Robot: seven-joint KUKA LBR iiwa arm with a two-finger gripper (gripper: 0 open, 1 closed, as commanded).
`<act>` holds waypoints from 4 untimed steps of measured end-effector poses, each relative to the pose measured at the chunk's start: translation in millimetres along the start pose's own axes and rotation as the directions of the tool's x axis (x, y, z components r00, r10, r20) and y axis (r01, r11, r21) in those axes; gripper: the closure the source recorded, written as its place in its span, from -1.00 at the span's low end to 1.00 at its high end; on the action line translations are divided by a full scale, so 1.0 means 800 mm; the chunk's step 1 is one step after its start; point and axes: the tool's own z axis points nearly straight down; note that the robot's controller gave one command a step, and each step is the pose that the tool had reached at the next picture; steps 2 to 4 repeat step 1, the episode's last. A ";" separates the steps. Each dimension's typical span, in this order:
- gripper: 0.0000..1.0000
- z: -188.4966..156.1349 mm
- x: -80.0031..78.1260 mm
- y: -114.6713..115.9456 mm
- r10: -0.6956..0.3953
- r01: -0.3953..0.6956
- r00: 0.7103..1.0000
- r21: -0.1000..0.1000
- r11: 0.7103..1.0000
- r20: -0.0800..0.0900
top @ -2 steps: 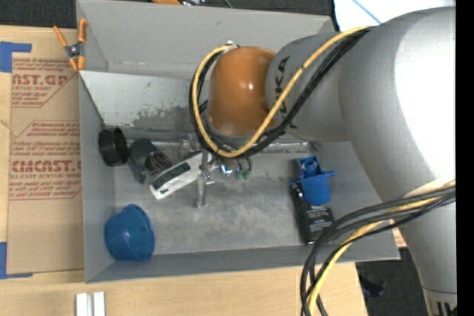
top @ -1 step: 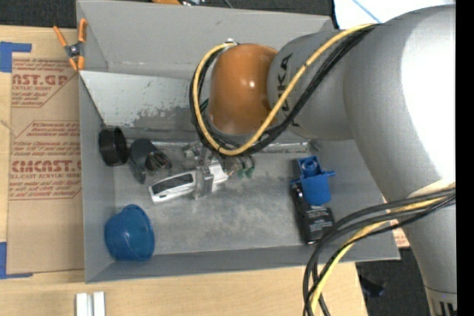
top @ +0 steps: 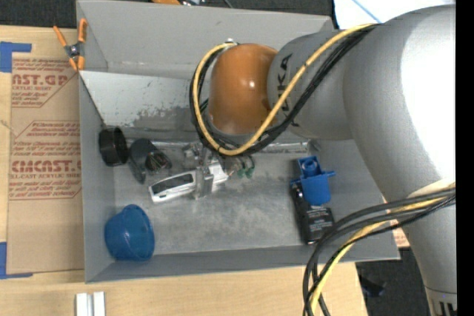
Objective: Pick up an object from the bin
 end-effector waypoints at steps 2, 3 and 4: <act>1.00 -0.025 0.005 0.001 0.000 0.000 1.000 -0.001 1.000 -0.011; 1.00 -0.025 0.005 0.001 0.000 0.000 1.000 -0.001 1.000 -0.011; 1.00 -0.025 0.005 0.001 0.000 0.000 1.000 -0.001 1.000 -0.011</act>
Offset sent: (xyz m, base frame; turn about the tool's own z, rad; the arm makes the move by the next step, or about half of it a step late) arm -0.0021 -0.0002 0.0443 0.0001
